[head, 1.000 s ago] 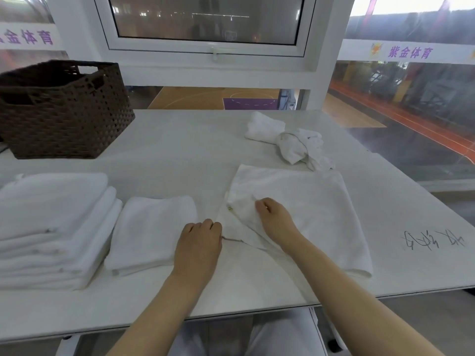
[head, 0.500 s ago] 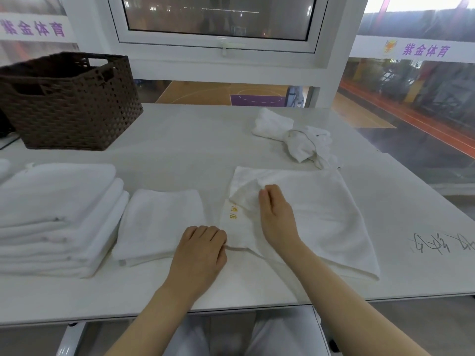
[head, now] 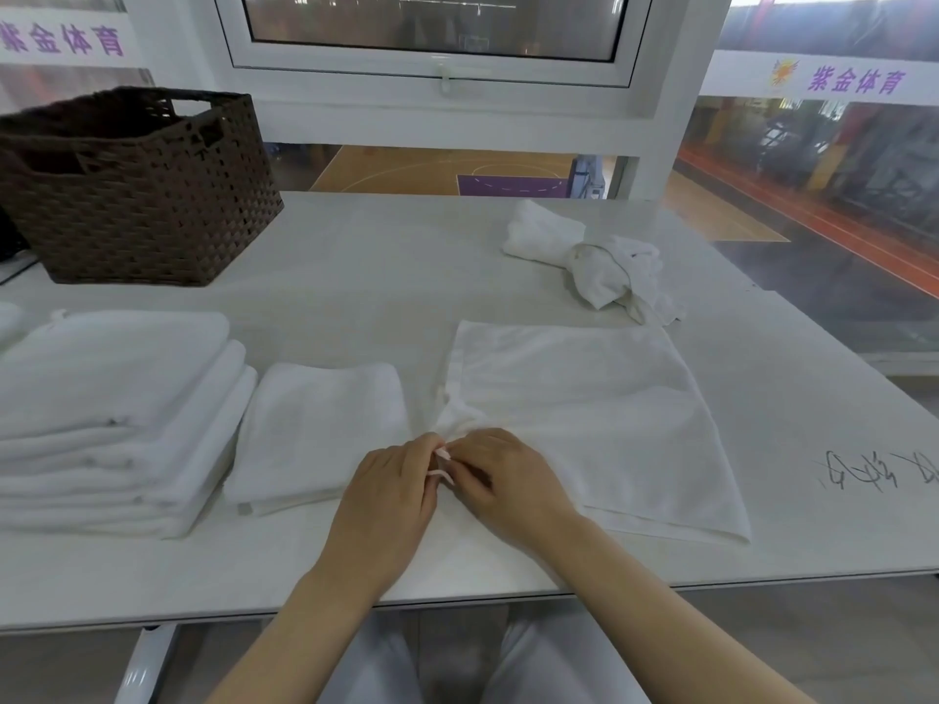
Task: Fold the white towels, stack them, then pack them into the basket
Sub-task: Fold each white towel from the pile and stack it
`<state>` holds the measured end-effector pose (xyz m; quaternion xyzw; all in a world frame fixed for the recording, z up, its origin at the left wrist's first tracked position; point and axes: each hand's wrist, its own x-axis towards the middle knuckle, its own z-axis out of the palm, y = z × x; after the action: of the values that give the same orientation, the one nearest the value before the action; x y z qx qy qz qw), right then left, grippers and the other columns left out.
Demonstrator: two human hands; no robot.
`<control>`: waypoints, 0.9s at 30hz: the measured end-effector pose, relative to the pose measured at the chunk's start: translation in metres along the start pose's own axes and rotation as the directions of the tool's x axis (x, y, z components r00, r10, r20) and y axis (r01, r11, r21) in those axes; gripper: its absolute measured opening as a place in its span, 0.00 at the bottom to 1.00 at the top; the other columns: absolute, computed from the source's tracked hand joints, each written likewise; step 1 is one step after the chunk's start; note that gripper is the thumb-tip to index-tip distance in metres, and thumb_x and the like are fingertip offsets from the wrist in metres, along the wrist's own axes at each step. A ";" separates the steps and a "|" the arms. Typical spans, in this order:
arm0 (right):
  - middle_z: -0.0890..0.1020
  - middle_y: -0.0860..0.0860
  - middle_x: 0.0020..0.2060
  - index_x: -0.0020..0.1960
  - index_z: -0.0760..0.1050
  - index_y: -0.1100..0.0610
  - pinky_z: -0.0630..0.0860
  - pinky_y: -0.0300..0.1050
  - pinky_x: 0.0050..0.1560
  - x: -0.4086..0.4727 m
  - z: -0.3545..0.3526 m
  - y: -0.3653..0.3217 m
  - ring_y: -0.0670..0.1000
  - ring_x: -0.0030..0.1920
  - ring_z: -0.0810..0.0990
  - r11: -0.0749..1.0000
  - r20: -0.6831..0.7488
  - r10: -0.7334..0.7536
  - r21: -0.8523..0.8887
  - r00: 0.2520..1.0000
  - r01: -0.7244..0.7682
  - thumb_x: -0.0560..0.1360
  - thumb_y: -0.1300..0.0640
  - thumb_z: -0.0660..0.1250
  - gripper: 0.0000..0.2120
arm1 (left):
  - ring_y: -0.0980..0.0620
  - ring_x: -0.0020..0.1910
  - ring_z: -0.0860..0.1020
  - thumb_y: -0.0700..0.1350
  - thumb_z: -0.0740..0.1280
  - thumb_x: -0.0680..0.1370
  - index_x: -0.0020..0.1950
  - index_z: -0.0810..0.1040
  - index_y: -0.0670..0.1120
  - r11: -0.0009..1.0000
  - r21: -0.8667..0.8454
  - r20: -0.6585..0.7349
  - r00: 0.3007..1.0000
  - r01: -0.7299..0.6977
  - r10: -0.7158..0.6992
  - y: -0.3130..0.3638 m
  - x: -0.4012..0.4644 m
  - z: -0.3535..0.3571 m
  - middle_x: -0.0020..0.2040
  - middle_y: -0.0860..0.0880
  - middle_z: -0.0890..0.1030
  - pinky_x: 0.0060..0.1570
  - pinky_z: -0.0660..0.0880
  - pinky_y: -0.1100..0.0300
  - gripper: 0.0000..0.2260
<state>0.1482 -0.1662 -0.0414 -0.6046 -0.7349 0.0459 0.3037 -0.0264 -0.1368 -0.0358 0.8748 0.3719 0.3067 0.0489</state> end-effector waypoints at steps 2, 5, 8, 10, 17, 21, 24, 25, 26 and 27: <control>0.82 0.45 0.42 0.47 0.81 0.53 0.75 0.43 0.47 -0.002 -0.001 0.000 0.47 0.46 0.76 1.000 0.001 -0.020 0.010 1.000 0.020 0.80 0.49 0.61 0.12 | 0.53 0.41 0.76 0.38 0.74 0.71 0.60 0.73 0.48 0.999 0.048 0.030 0.999 -0.023 0.022 -0.003 0.000 0.003 0.45 0.54 0.79 0.47 0.70 0.61 0.21; 0.83 0.44 0.48 0.51 0.80 0.52 0.75 0.41 0.51 -0.006 -0.008 0.001 0.46 0.50 0.77 0.999 0.055 -0.053 0.005 0.997 0.053 0.79 0.54 0.62 0.08 | 0.53 0.43 0.76 0.40 0.74 0.72 0.57 0.78 0.50 0.997 0.064 0.075 0.996 -0.048 0.043 -0.005 0.002 0.003 0.46 0.55 0.77 0.48 0.70 0.60 0.16; 0.81 0.44 0.52 0.55 0.77 0.52 0.75 0.44 0.53 -0.018 -0.023 0.005 0.47 0.53 0.76 0.997 0.093 -0.048 -0.058 0.994 0.054 0.77 0.57 0.61 0.09 | 0.52 0.41 0.75 0.42 0.74 0.73 0.52 0.78 0.51 0.994 0.076 0.092 0.993 -0.079 0.072 -0.007 0.001 0.002 0.44 0.55 0.76 0.46 0.69 0.61 0.10; 0.80 0.45 0.55 0.58 0.76 0.52 0.74 0.43 0.55 -0.032 -0.035 0.013 0.49 0.55 0.76 0.993 0.098 -0.037 -0.110 0.995 0.048 0.76 0.59 0.61 0.12 | 0.51 0.41 0.74 0.43 0.74 0.72 0.50 0.79 0.51 0.992 0.093 0.081 0.994 -0.087 0.079 -0.008 -0.001 0.001 0.44 0.54 0.75 0.45 0.68 0.60 0.09; 0.80 0.46 0.57 0.59 0.77 0.53 0.67 0.40 0.58 -0.086 -0.083 0.059 0.50 0.58 0.76 0.953 -0.020 0.216 -0.214 0.976 -0.216 0.70 0.62 0.58 0.20 | 0.50 0.60 0.76 0.41 0.70 0.72 0.46 0.75 0.48 0.953 0.101 0.126 0.954 -0.286 0.273 -0.007 0.004 -0.001 0.54 0.52 0.77 0.59 0.68 0.58 0.06; 0.80 0.48 0.58 0.60 0.77 0.55 0.68 0.44 0.59 -0.111 -0.112 0.084 0.54 0.60 0.75 0.897 -0.070 0.358 -0.249 0.931 -0.364 0.67 0.63 0.58 0.23 | 0.53 0.64 0.75 0.46 0.64 0.74 0.51 0.77 0.49 0.944 0.079 0.199 0.933 -0.322 0.301 -0.013 0.011 0.000 0.52 0.54 0.81 0.70 0.61 0.62 0.07; 0.79 0.45 0.56 0.60 0.76 0.52 0.66 0.41 0.56 -0.125 -0.138 0.099 0.53 0.59 0.75 0.845 -0.082 0.488 -0.205 0.869 -0.494 0.69 0.69 0.61 0.22 | 0.56 0.50 0.75 0.47 0.61 0.74 0.47 0.75 0.51 0.966 0.005 0.211 0.944 -0.259 0.252 -0.010 0.023 -0.010 0.44 0.56 0.80 0.59 0.68 0.61 0.05; 0.79 0.43 0.55 0.58 0.76 0.50 0.67 0.41 0.55 -0.127 -0.148 0.101 0.50 0.59 0.75 0.826 -0.066 0.540 -0.154 0.839 -0.543 0.70 0.69 0.62 0.22 | 0.57 0.43 0.73 0.48 0.60 0.76 0.46 0.73 0.52 0.972 -0.026 0.213 0.949 -0.233 0.233 -0.010 0.031 -0.015 0.40 0.57 0.77 0.49 0.69 0.60 0.03; 0.80 0.42 0.53 0.55 0.76 0.47 0.68 0.41 0.54 -0.127 -0.159 0.102 0.48 0.57 0.76 0.811 -0.053 0.575 -0.090 0.816 -0.577 0.71 0.70 0.62 0.21 | 0.57 0.39 0.71 0.50 0.60 0.78 0.45 0.72 0.52 0.978 -0.058 0.210 0.955 -0.200 0.208 -0.009 0.041 -0.022 0.38 0.57 0.75 0.41 0.67 0.59 0.04; 0.81 0.41 0.52 0.52 0.75 0.47 0.69 0.41 0.53 -0.124 -0.170 0.103 0.45 0.56 0.78 0.800 -0.047 0.598 -0.018 0.800 -0.600 0.71 0.71 0.61 0.21 | 0.57 0.37 0.71 0.51 0.60 0.80 0.46 0.71 0.52 0.982 -0.102 0.201 0.963 -0.160 0.178 -0.007 0.051 -0.030 0.37 0.56 0.74 0.36 0.65 0.58 0.05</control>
<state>0.3330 -0.3033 0.0034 -0.8113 -0.5010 0.1160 0.2783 -0.0208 -0.1011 0.0119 0.9280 0.2751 0.2313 0.0984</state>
